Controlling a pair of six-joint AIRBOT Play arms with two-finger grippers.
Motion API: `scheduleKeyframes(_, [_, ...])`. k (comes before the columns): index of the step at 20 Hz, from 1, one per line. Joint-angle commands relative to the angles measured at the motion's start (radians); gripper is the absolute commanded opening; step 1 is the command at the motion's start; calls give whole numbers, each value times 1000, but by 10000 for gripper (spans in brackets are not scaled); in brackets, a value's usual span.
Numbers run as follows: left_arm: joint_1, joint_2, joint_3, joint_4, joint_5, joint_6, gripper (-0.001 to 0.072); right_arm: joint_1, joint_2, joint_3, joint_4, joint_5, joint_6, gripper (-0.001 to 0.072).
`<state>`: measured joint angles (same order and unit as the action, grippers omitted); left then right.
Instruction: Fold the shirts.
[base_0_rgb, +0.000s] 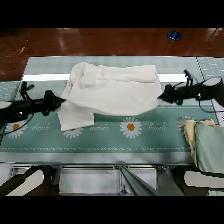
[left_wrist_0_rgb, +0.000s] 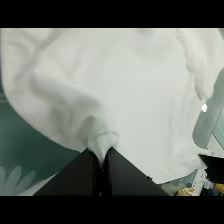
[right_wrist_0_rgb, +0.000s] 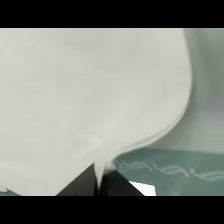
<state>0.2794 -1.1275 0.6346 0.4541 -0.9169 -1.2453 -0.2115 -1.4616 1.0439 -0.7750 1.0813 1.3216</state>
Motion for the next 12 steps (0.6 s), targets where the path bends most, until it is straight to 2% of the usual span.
scheduleKeyframes(1, [0, 9, 254, -3, -80, 4, 19, 14, 97, 288, -39, 65, -12, 19])
scheduleKeyframes(5, [0, 19, 801, 32, -180, 2, 18, 14, 239, 739, -150, 96, 58, 19])
scheduleKeyframes(6, [0, 19, 926, 87, -217, -40, 18, 14, 277, 826, -175, 110, 65, 19])
scheduleKeyframes(7, [1, 19, 1053, 168, -268, -143, 18, 14, 316, 888, -192, 119, 72, 19])
scheduleKeyframes(8, [1, 20, 1161, 249, -323, -192, 18, 14, 364, 932, -209, 122, 73, 19])
scheduleKeyframes(12, [1, 70, 1488, 576, -539, -245, 18, 14, 573, 961, -299, 144, 82, 19])
